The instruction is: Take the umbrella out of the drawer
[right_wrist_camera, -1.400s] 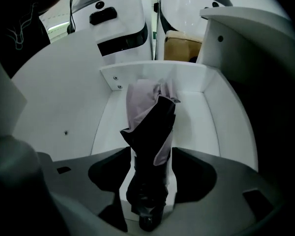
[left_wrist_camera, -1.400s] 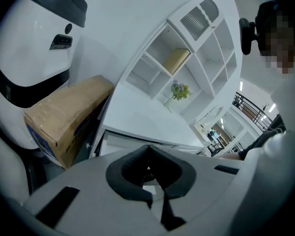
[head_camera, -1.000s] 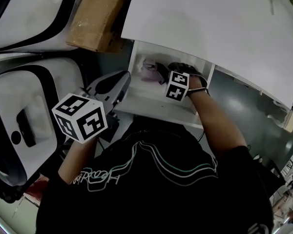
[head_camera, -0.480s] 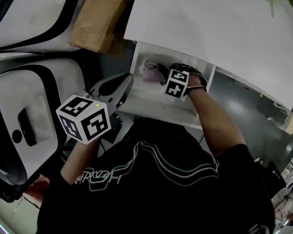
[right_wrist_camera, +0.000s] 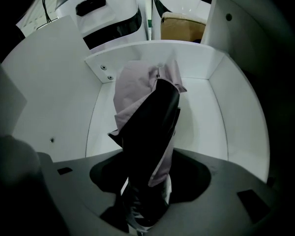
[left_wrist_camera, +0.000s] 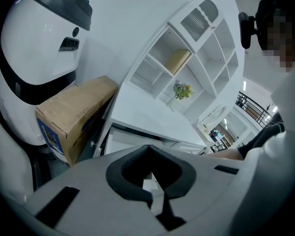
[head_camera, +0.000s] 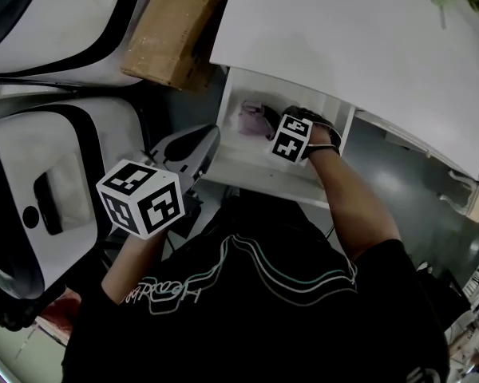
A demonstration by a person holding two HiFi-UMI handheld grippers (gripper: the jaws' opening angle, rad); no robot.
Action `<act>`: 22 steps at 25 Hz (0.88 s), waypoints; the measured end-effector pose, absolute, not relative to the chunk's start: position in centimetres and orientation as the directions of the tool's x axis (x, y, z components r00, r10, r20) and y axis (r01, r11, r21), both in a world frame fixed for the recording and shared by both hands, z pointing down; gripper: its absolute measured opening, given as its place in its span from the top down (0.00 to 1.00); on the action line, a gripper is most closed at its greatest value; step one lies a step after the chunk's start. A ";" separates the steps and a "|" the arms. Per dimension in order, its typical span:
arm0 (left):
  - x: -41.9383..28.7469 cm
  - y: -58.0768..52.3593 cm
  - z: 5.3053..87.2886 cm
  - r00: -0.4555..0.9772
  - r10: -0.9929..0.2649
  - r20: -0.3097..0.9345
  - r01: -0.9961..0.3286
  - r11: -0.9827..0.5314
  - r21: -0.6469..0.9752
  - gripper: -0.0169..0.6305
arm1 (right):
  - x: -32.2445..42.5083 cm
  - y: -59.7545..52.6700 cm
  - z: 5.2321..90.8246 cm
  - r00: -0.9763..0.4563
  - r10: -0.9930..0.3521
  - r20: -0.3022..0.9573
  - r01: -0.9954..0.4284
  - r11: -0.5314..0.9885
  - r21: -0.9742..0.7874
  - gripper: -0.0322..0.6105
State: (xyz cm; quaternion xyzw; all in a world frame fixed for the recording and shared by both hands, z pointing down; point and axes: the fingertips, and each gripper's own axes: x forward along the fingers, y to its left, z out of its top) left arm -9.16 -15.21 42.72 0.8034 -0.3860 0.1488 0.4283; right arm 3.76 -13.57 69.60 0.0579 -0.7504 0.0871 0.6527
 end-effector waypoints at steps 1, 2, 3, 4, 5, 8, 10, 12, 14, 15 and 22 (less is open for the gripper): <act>-9.3 -14.9 42.6 0.657 -0.494 0.569 -0.749 -0.335 0.572 0.94 | 3.8 -13.4 69.3 -0.141 0.023 0.990 -0.201 0.978 -0.051 0.59; -9.5 -14.6 42.4 0.655 -0.496 0.570 -0.750 -0.335 0.571 0.94 | 3.8 -13.2 68.9 -0.142 0.017 0.990 -0.202 0.978 -0.046 0.59; -9.6 -14.3 42.3 0.655 -0.497 0.570 -0.750 -0.336 0.569 0.94 | 3.9 -13.0 68.3 -0.146 0.008 0.989 -0.206 0.978 -0.039 0.59; -9.7 -14.0 42.1 0.655 -0.498 0.568 -0.750 -0.338 0.569 0.94 | 3.9 -12.9 67.8 -0.151 -0.003 0.989 -0.212 0.977 -0.029 0.59; -9.8 -13.8 42.0 0.657 -0.500 0.564 -0.748 -0.343 0.568 0.94 | 4.0 -13.0 67.1 -0.154 -0.019 0.988 -0.219 0.976 -0.016 0.59; -9.6 -13.1 41.4 0.670 -0.507 0.542 -0.737 -0.367 0.568 0.94 | 4.1 -13.3 64.7 -0.167 -0.074 0.983 -0.241 0.970 0.032 0.59; -9.6 -12.1 40.8 0.677 -0.507 0.533 -0.730 -0.376 0.570 0.94 | 3.7 -12.7 62.8 -0.190 -0.101 0.977 -0.260 0.964 0.049 0.59; -9.4 -11.2 40.0 0.685 -0.507 0.524 -0.724 -0.389 0.570 0.94 | 3.5 -12.1 60.7 -0.214 -0.135 0.967 -0.289 0.955 0.070 0.59; -9.1 -10.5 39.0 0.696 -0.506 0.509 -0.714 -0.414 0.564 0.94 | 3.7 -12.1 58.5 -0.231 -0.194 0.953 -0.339 0.935 0.108 0.59; -9.0 -10.1 38.5 0.702 -0.506 0.502 -0.709 -0.428 0.560 0.94 | 3.9 -12.2 57.3 -0.240 -0.227 0.944 -0.371 0.920 0.127 0.59; -9.4 -6.6 34.9 0.724 -0.519 0.456 -0.689 -0.503 0.522 0.94 | 3.5 -10.4 47.7 -0.355 -0.407 0.841 -0.552 0.818 0.163 0.60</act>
